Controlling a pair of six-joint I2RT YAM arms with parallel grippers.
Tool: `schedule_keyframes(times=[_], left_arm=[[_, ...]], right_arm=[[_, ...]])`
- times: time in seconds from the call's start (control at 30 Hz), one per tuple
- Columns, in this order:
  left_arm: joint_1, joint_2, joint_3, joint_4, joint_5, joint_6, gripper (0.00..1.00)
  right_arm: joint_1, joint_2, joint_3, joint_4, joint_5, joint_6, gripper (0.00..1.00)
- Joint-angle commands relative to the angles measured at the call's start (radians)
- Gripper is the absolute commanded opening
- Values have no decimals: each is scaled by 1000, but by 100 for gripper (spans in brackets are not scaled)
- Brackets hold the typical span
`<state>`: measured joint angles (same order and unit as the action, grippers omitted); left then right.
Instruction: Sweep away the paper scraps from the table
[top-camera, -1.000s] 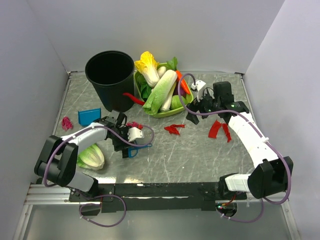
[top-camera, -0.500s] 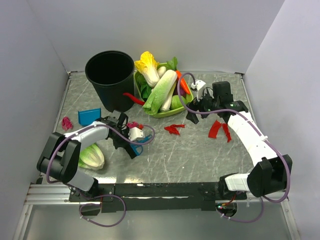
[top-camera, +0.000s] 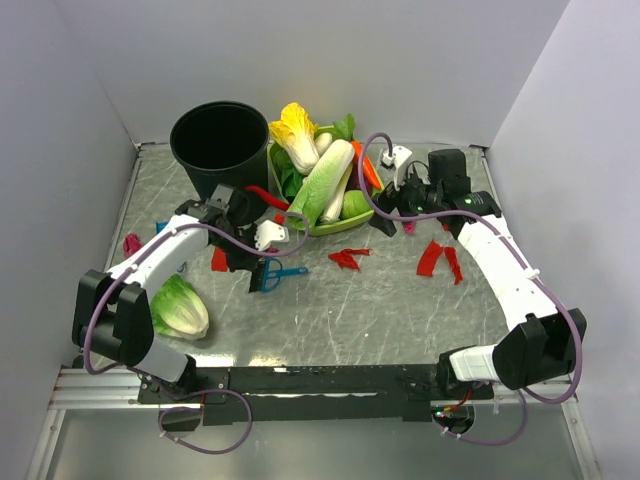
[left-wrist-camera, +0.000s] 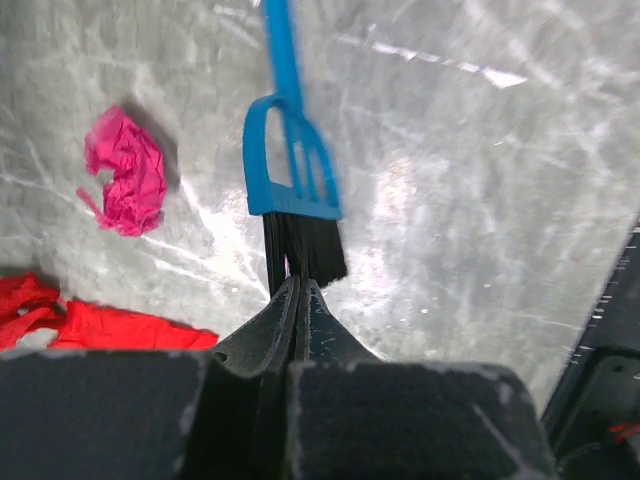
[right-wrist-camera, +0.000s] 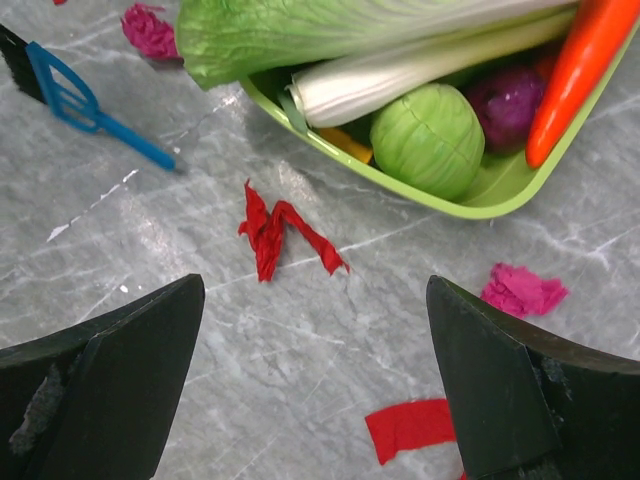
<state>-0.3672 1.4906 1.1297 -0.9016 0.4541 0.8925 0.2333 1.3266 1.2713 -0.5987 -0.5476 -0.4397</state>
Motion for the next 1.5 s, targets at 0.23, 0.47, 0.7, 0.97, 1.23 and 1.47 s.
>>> schedule_keyframes(times=[0.23, 0.47, 0.7, 0.97, 1.23, 1.47], left_arm=[[10, -27, 62, -103, 124, -4, 1], [11, -29, 198, -192, 138, 2, 1], [17, -1, 407, -298, 158, 20, 1], [28, -58, 311, -95, 45, -171, 23], [50, -29, 124, 42, -136, -421, 69], [71, 52, 113, 115, -288, -506, 89]], right_arm=[[4, -9, 22, 8, -25, -19, 99], [4, -6, 34, -82, -203, -85, 100], [4, 65, 115, -44, -339, 10, 99], [20, 137, 169, 48, -351, 110, 99], [20, 74, 70, 60, -305, 105, 99], [20, 13, -19, 99, -267, 111, 100]])
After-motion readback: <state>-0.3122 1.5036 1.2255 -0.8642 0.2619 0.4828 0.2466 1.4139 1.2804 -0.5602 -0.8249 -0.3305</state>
